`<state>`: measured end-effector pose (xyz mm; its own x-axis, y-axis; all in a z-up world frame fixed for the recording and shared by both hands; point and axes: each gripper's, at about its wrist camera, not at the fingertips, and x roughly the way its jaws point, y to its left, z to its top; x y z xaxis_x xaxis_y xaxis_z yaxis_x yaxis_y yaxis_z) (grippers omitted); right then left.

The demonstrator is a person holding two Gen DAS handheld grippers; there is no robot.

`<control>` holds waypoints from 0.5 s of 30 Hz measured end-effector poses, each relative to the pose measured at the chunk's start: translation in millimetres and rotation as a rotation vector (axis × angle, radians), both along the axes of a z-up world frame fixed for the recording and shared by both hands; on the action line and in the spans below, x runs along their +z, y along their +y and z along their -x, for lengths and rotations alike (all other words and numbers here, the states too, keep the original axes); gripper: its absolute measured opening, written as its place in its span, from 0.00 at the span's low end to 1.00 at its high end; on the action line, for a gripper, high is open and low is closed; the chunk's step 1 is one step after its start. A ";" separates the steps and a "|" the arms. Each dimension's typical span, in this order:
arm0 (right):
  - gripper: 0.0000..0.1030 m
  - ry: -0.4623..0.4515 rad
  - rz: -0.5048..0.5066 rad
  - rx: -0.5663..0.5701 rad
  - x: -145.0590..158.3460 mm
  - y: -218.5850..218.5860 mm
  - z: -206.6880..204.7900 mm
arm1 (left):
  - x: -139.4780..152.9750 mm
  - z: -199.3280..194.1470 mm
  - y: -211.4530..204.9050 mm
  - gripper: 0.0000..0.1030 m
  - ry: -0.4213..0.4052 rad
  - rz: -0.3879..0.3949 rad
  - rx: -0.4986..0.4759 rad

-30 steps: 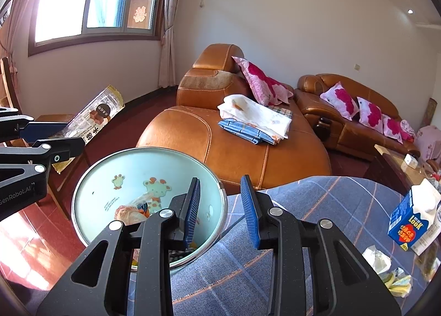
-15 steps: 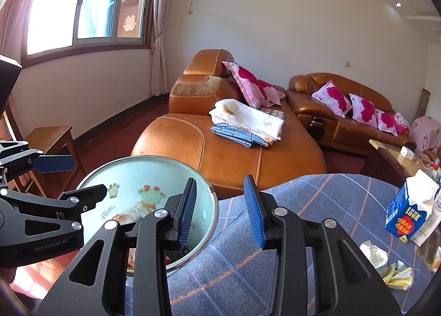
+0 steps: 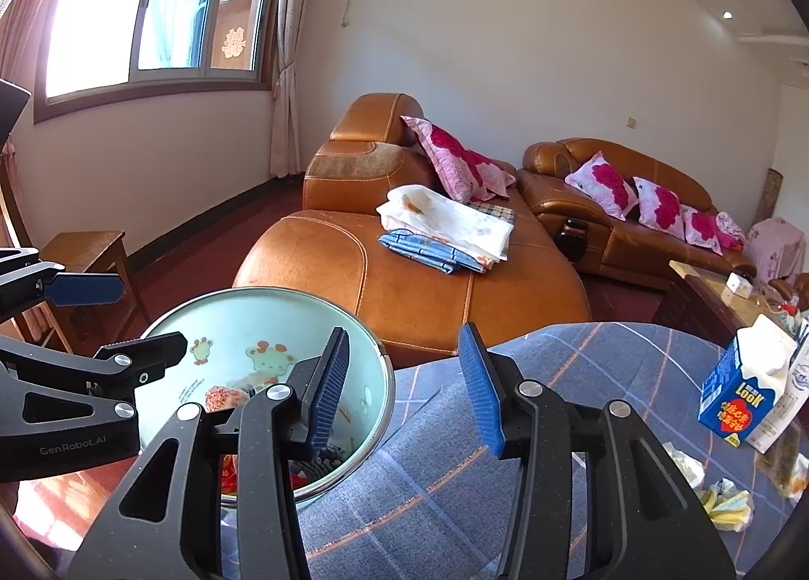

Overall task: Collect trash
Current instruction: 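Move both open tools back over the remaining trash on the table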

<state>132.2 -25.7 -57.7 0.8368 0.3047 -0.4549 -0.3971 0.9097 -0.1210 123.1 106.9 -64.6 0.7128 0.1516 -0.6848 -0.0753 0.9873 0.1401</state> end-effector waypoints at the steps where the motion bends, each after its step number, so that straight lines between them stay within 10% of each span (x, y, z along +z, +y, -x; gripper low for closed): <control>1: 0.47 0.000 0.000 -0.006 0.0 -0.3 -0.3 | 0.6 1.1 -1.5 0.65 -0.004 -0.001 -0.002; 15: 0.56 0.070 -0.008 -0.191 3.0 -43.7 16.5 | -6.5 17.0 -45.2 0.70 0.014 0.007 -0.106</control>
<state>115.7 -69.4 -54.7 0.8460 0.1478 -0.5123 -0.2248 0.9701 -0.0915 106.1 61.6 -71.1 0.7152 0.0712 -0.6953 0.0310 0.9906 0.1333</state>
